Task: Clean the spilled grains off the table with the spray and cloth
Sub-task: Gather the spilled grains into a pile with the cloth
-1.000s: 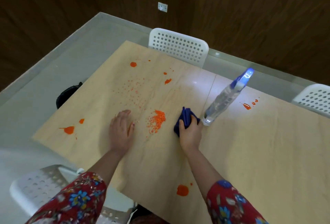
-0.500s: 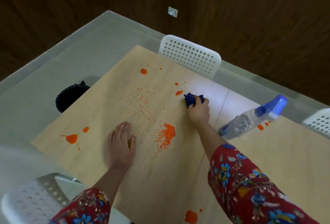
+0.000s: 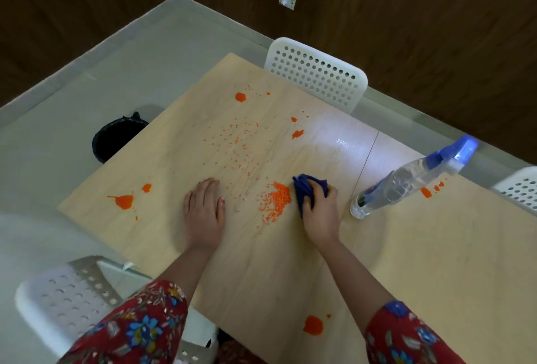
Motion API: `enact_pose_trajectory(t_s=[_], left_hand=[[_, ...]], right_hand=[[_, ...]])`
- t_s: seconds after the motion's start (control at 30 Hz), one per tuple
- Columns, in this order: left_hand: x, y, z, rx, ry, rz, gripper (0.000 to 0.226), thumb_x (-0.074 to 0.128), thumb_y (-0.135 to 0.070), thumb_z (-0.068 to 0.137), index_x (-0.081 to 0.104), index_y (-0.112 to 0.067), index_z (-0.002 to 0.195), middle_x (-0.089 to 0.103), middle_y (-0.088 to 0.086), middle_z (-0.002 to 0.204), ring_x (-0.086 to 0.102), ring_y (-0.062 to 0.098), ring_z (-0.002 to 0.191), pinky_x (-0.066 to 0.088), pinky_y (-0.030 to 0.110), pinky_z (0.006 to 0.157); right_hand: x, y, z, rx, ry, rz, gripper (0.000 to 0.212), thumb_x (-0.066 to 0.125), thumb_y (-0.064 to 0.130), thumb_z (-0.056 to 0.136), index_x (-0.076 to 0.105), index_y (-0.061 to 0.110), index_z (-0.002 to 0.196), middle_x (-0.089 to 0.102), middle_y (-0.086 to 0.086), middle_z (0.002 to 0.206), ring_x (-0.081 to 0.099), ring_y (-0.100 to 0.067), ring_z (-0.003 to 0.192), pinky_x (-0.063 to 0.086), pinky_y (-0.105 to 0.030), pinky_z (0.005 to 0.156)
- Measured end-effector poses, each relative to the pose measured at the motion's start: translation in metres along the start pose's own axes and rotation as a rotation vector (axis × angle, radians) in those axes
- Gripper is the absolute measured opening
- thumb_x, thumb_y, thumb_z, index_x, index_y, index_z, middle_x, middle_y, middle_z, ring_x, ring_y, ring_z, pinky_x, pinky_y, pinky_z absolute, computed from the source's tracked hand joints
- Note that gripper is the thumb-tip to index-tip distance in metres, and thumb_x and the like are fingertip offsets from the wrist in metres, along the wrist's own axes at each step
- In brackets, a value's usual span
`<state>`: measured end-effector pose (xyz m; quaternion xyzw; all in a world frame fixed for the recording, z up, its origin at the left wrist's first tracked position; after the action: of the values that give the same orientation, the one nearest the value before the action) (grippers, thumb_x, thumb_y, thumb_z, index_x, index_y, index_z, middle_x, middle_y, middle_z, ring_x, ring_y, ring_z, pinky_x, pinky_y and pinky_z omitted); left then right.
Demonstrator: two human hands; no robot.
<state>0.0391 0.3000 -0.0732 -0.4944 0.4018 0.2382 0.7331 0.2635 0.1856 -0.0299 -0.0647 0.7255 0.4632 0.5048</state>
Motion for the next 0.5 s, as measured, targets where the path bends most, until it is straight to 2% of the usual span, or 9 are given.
enact_pose_trajectory(t_s=[0.07, 0.17, 0.23, 0.37, 0.43, 0.5], left_hand=[[-0.006, -0.001, 0.000, -0.002, -0.027, -0.067, 0.046, 0.033, -0.030, 0.095, 0.054, -0.009, 0.130, 0.054, 0.007, 0.136, 0.045, 0.025, 0.130, 0.029, 0.044, 0.112], [-0.025, 0.001, -0.013, -0.054, -0.117, -0.184, 0.042, 0.035, -0.027, 0.098, 0.055, -0.006, 0.128, 0.055, 0.009, 0.135, 0.043, 0.023, 0.131, 0.031, 0.045, 0.112], [-0.037, 0.004, -0.032, -0.129, -0.170, -0.250, 0.043, 0.034, -0.027, 0.098, 0.055, -0.004, 0.128, 0.056, 0.009, 0.133, 0.043, 0.023, 0.131, 0.032, 0.044, 0.112], [-0.051, 0.019, -0.062, -0.258, -0.270, -0.313, 0.038, 0.034, -0.020, 0.099, 0.055, -0.005, 0.126, 0.057, 0.009, 0.131, 0.047, 0.023, 0.127, 0.037, 0.044, 0.109], [-0.056, 0.029, -0.067, -0.307, -0.324, -0.348, 0.035, 0.035, -0.015, 0.099, 0.054, -0.004, 0.126, 0.056, 0.009, 0.131, 0.048, 0.024, 0.126, 0.038, 0.046, 0.108], [-0.058, 0.037, -0.071, -0.348, -0.346, -0.357, 0.034, 0.036, -0.015, 0.098, 0.053, -0.005, 0.127, 0.055, 0.009, 0.131, 0.047, 0.026, 0.127, 0.038, 0.049, 0.107]], right_hand=[[0.006, 0.018, -0.003, -0.029, 0.018, 0.057, 0.044, 0.049, 0.018, 0.099, 0.043, 0.017, 0.143, 0.034, -0.006, 0.143, 0.053, -0.024, 0.116, 0.043, -0.026, 0.098], [-0.001, 0.036, -0.012, -0.079, -0.072, 0.064, 0.041, 0.054, 0.015, 0.096, 0.049, 0.021, 0.137, 0.028, -0.004, 0.149, 0.050, -0.021, 0.122, 0.041, -0.025, 0.101], [-0.005, 0.040, -0.030, -0.265, -0.022, 0.028, 0.035, 0.060, 0.017, 0.092, 0.057, 0.025, 0.126, 0.026, -0.004, 0.151, 0.049, -0.019, 0.120, 0.042, -0.027, 0.101], [0.015, 0.023, -0.097, -0.763, 0.333, -0.206, 0.033, 0.050, 0.036, 0.090, 0.061, 0.032, 0.121, 0.057, 0.001, 0.127, 0.055, -0.020, 0.109, 0.045, -0.035, 0.093], [0.030, 0.011, -0.111, -0.947, 0.299, -0.325, 0.033, 0.054, 0.030, 0.089, 0.058, 0.038, 0.121, 0.060, -0.003, 0.123, 0.052, -0.022, 0.100, 0.038, -0.035, 0.082], [0.043, 0.015, -0.098, -1.005, 0.243, -0.384, 0.040, 0.056, 0.026, 0.089, 0.054, 0.042, 0.126, 0.058, -0.006, 0.123, 0.050, -0.024, 0.097, 0.035, -0.036, 0.079]])
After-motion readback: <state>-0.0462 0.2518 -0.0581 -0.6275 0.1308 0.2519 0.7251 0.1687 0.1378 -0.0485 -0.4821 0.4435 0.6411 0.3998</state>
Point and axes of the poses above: each hand's wrist, its own z-axis towards the middle knuckle, its own x-axis out of the palm, y = z × x, the point moved 2 cm from there along z, towards the middle knuckle
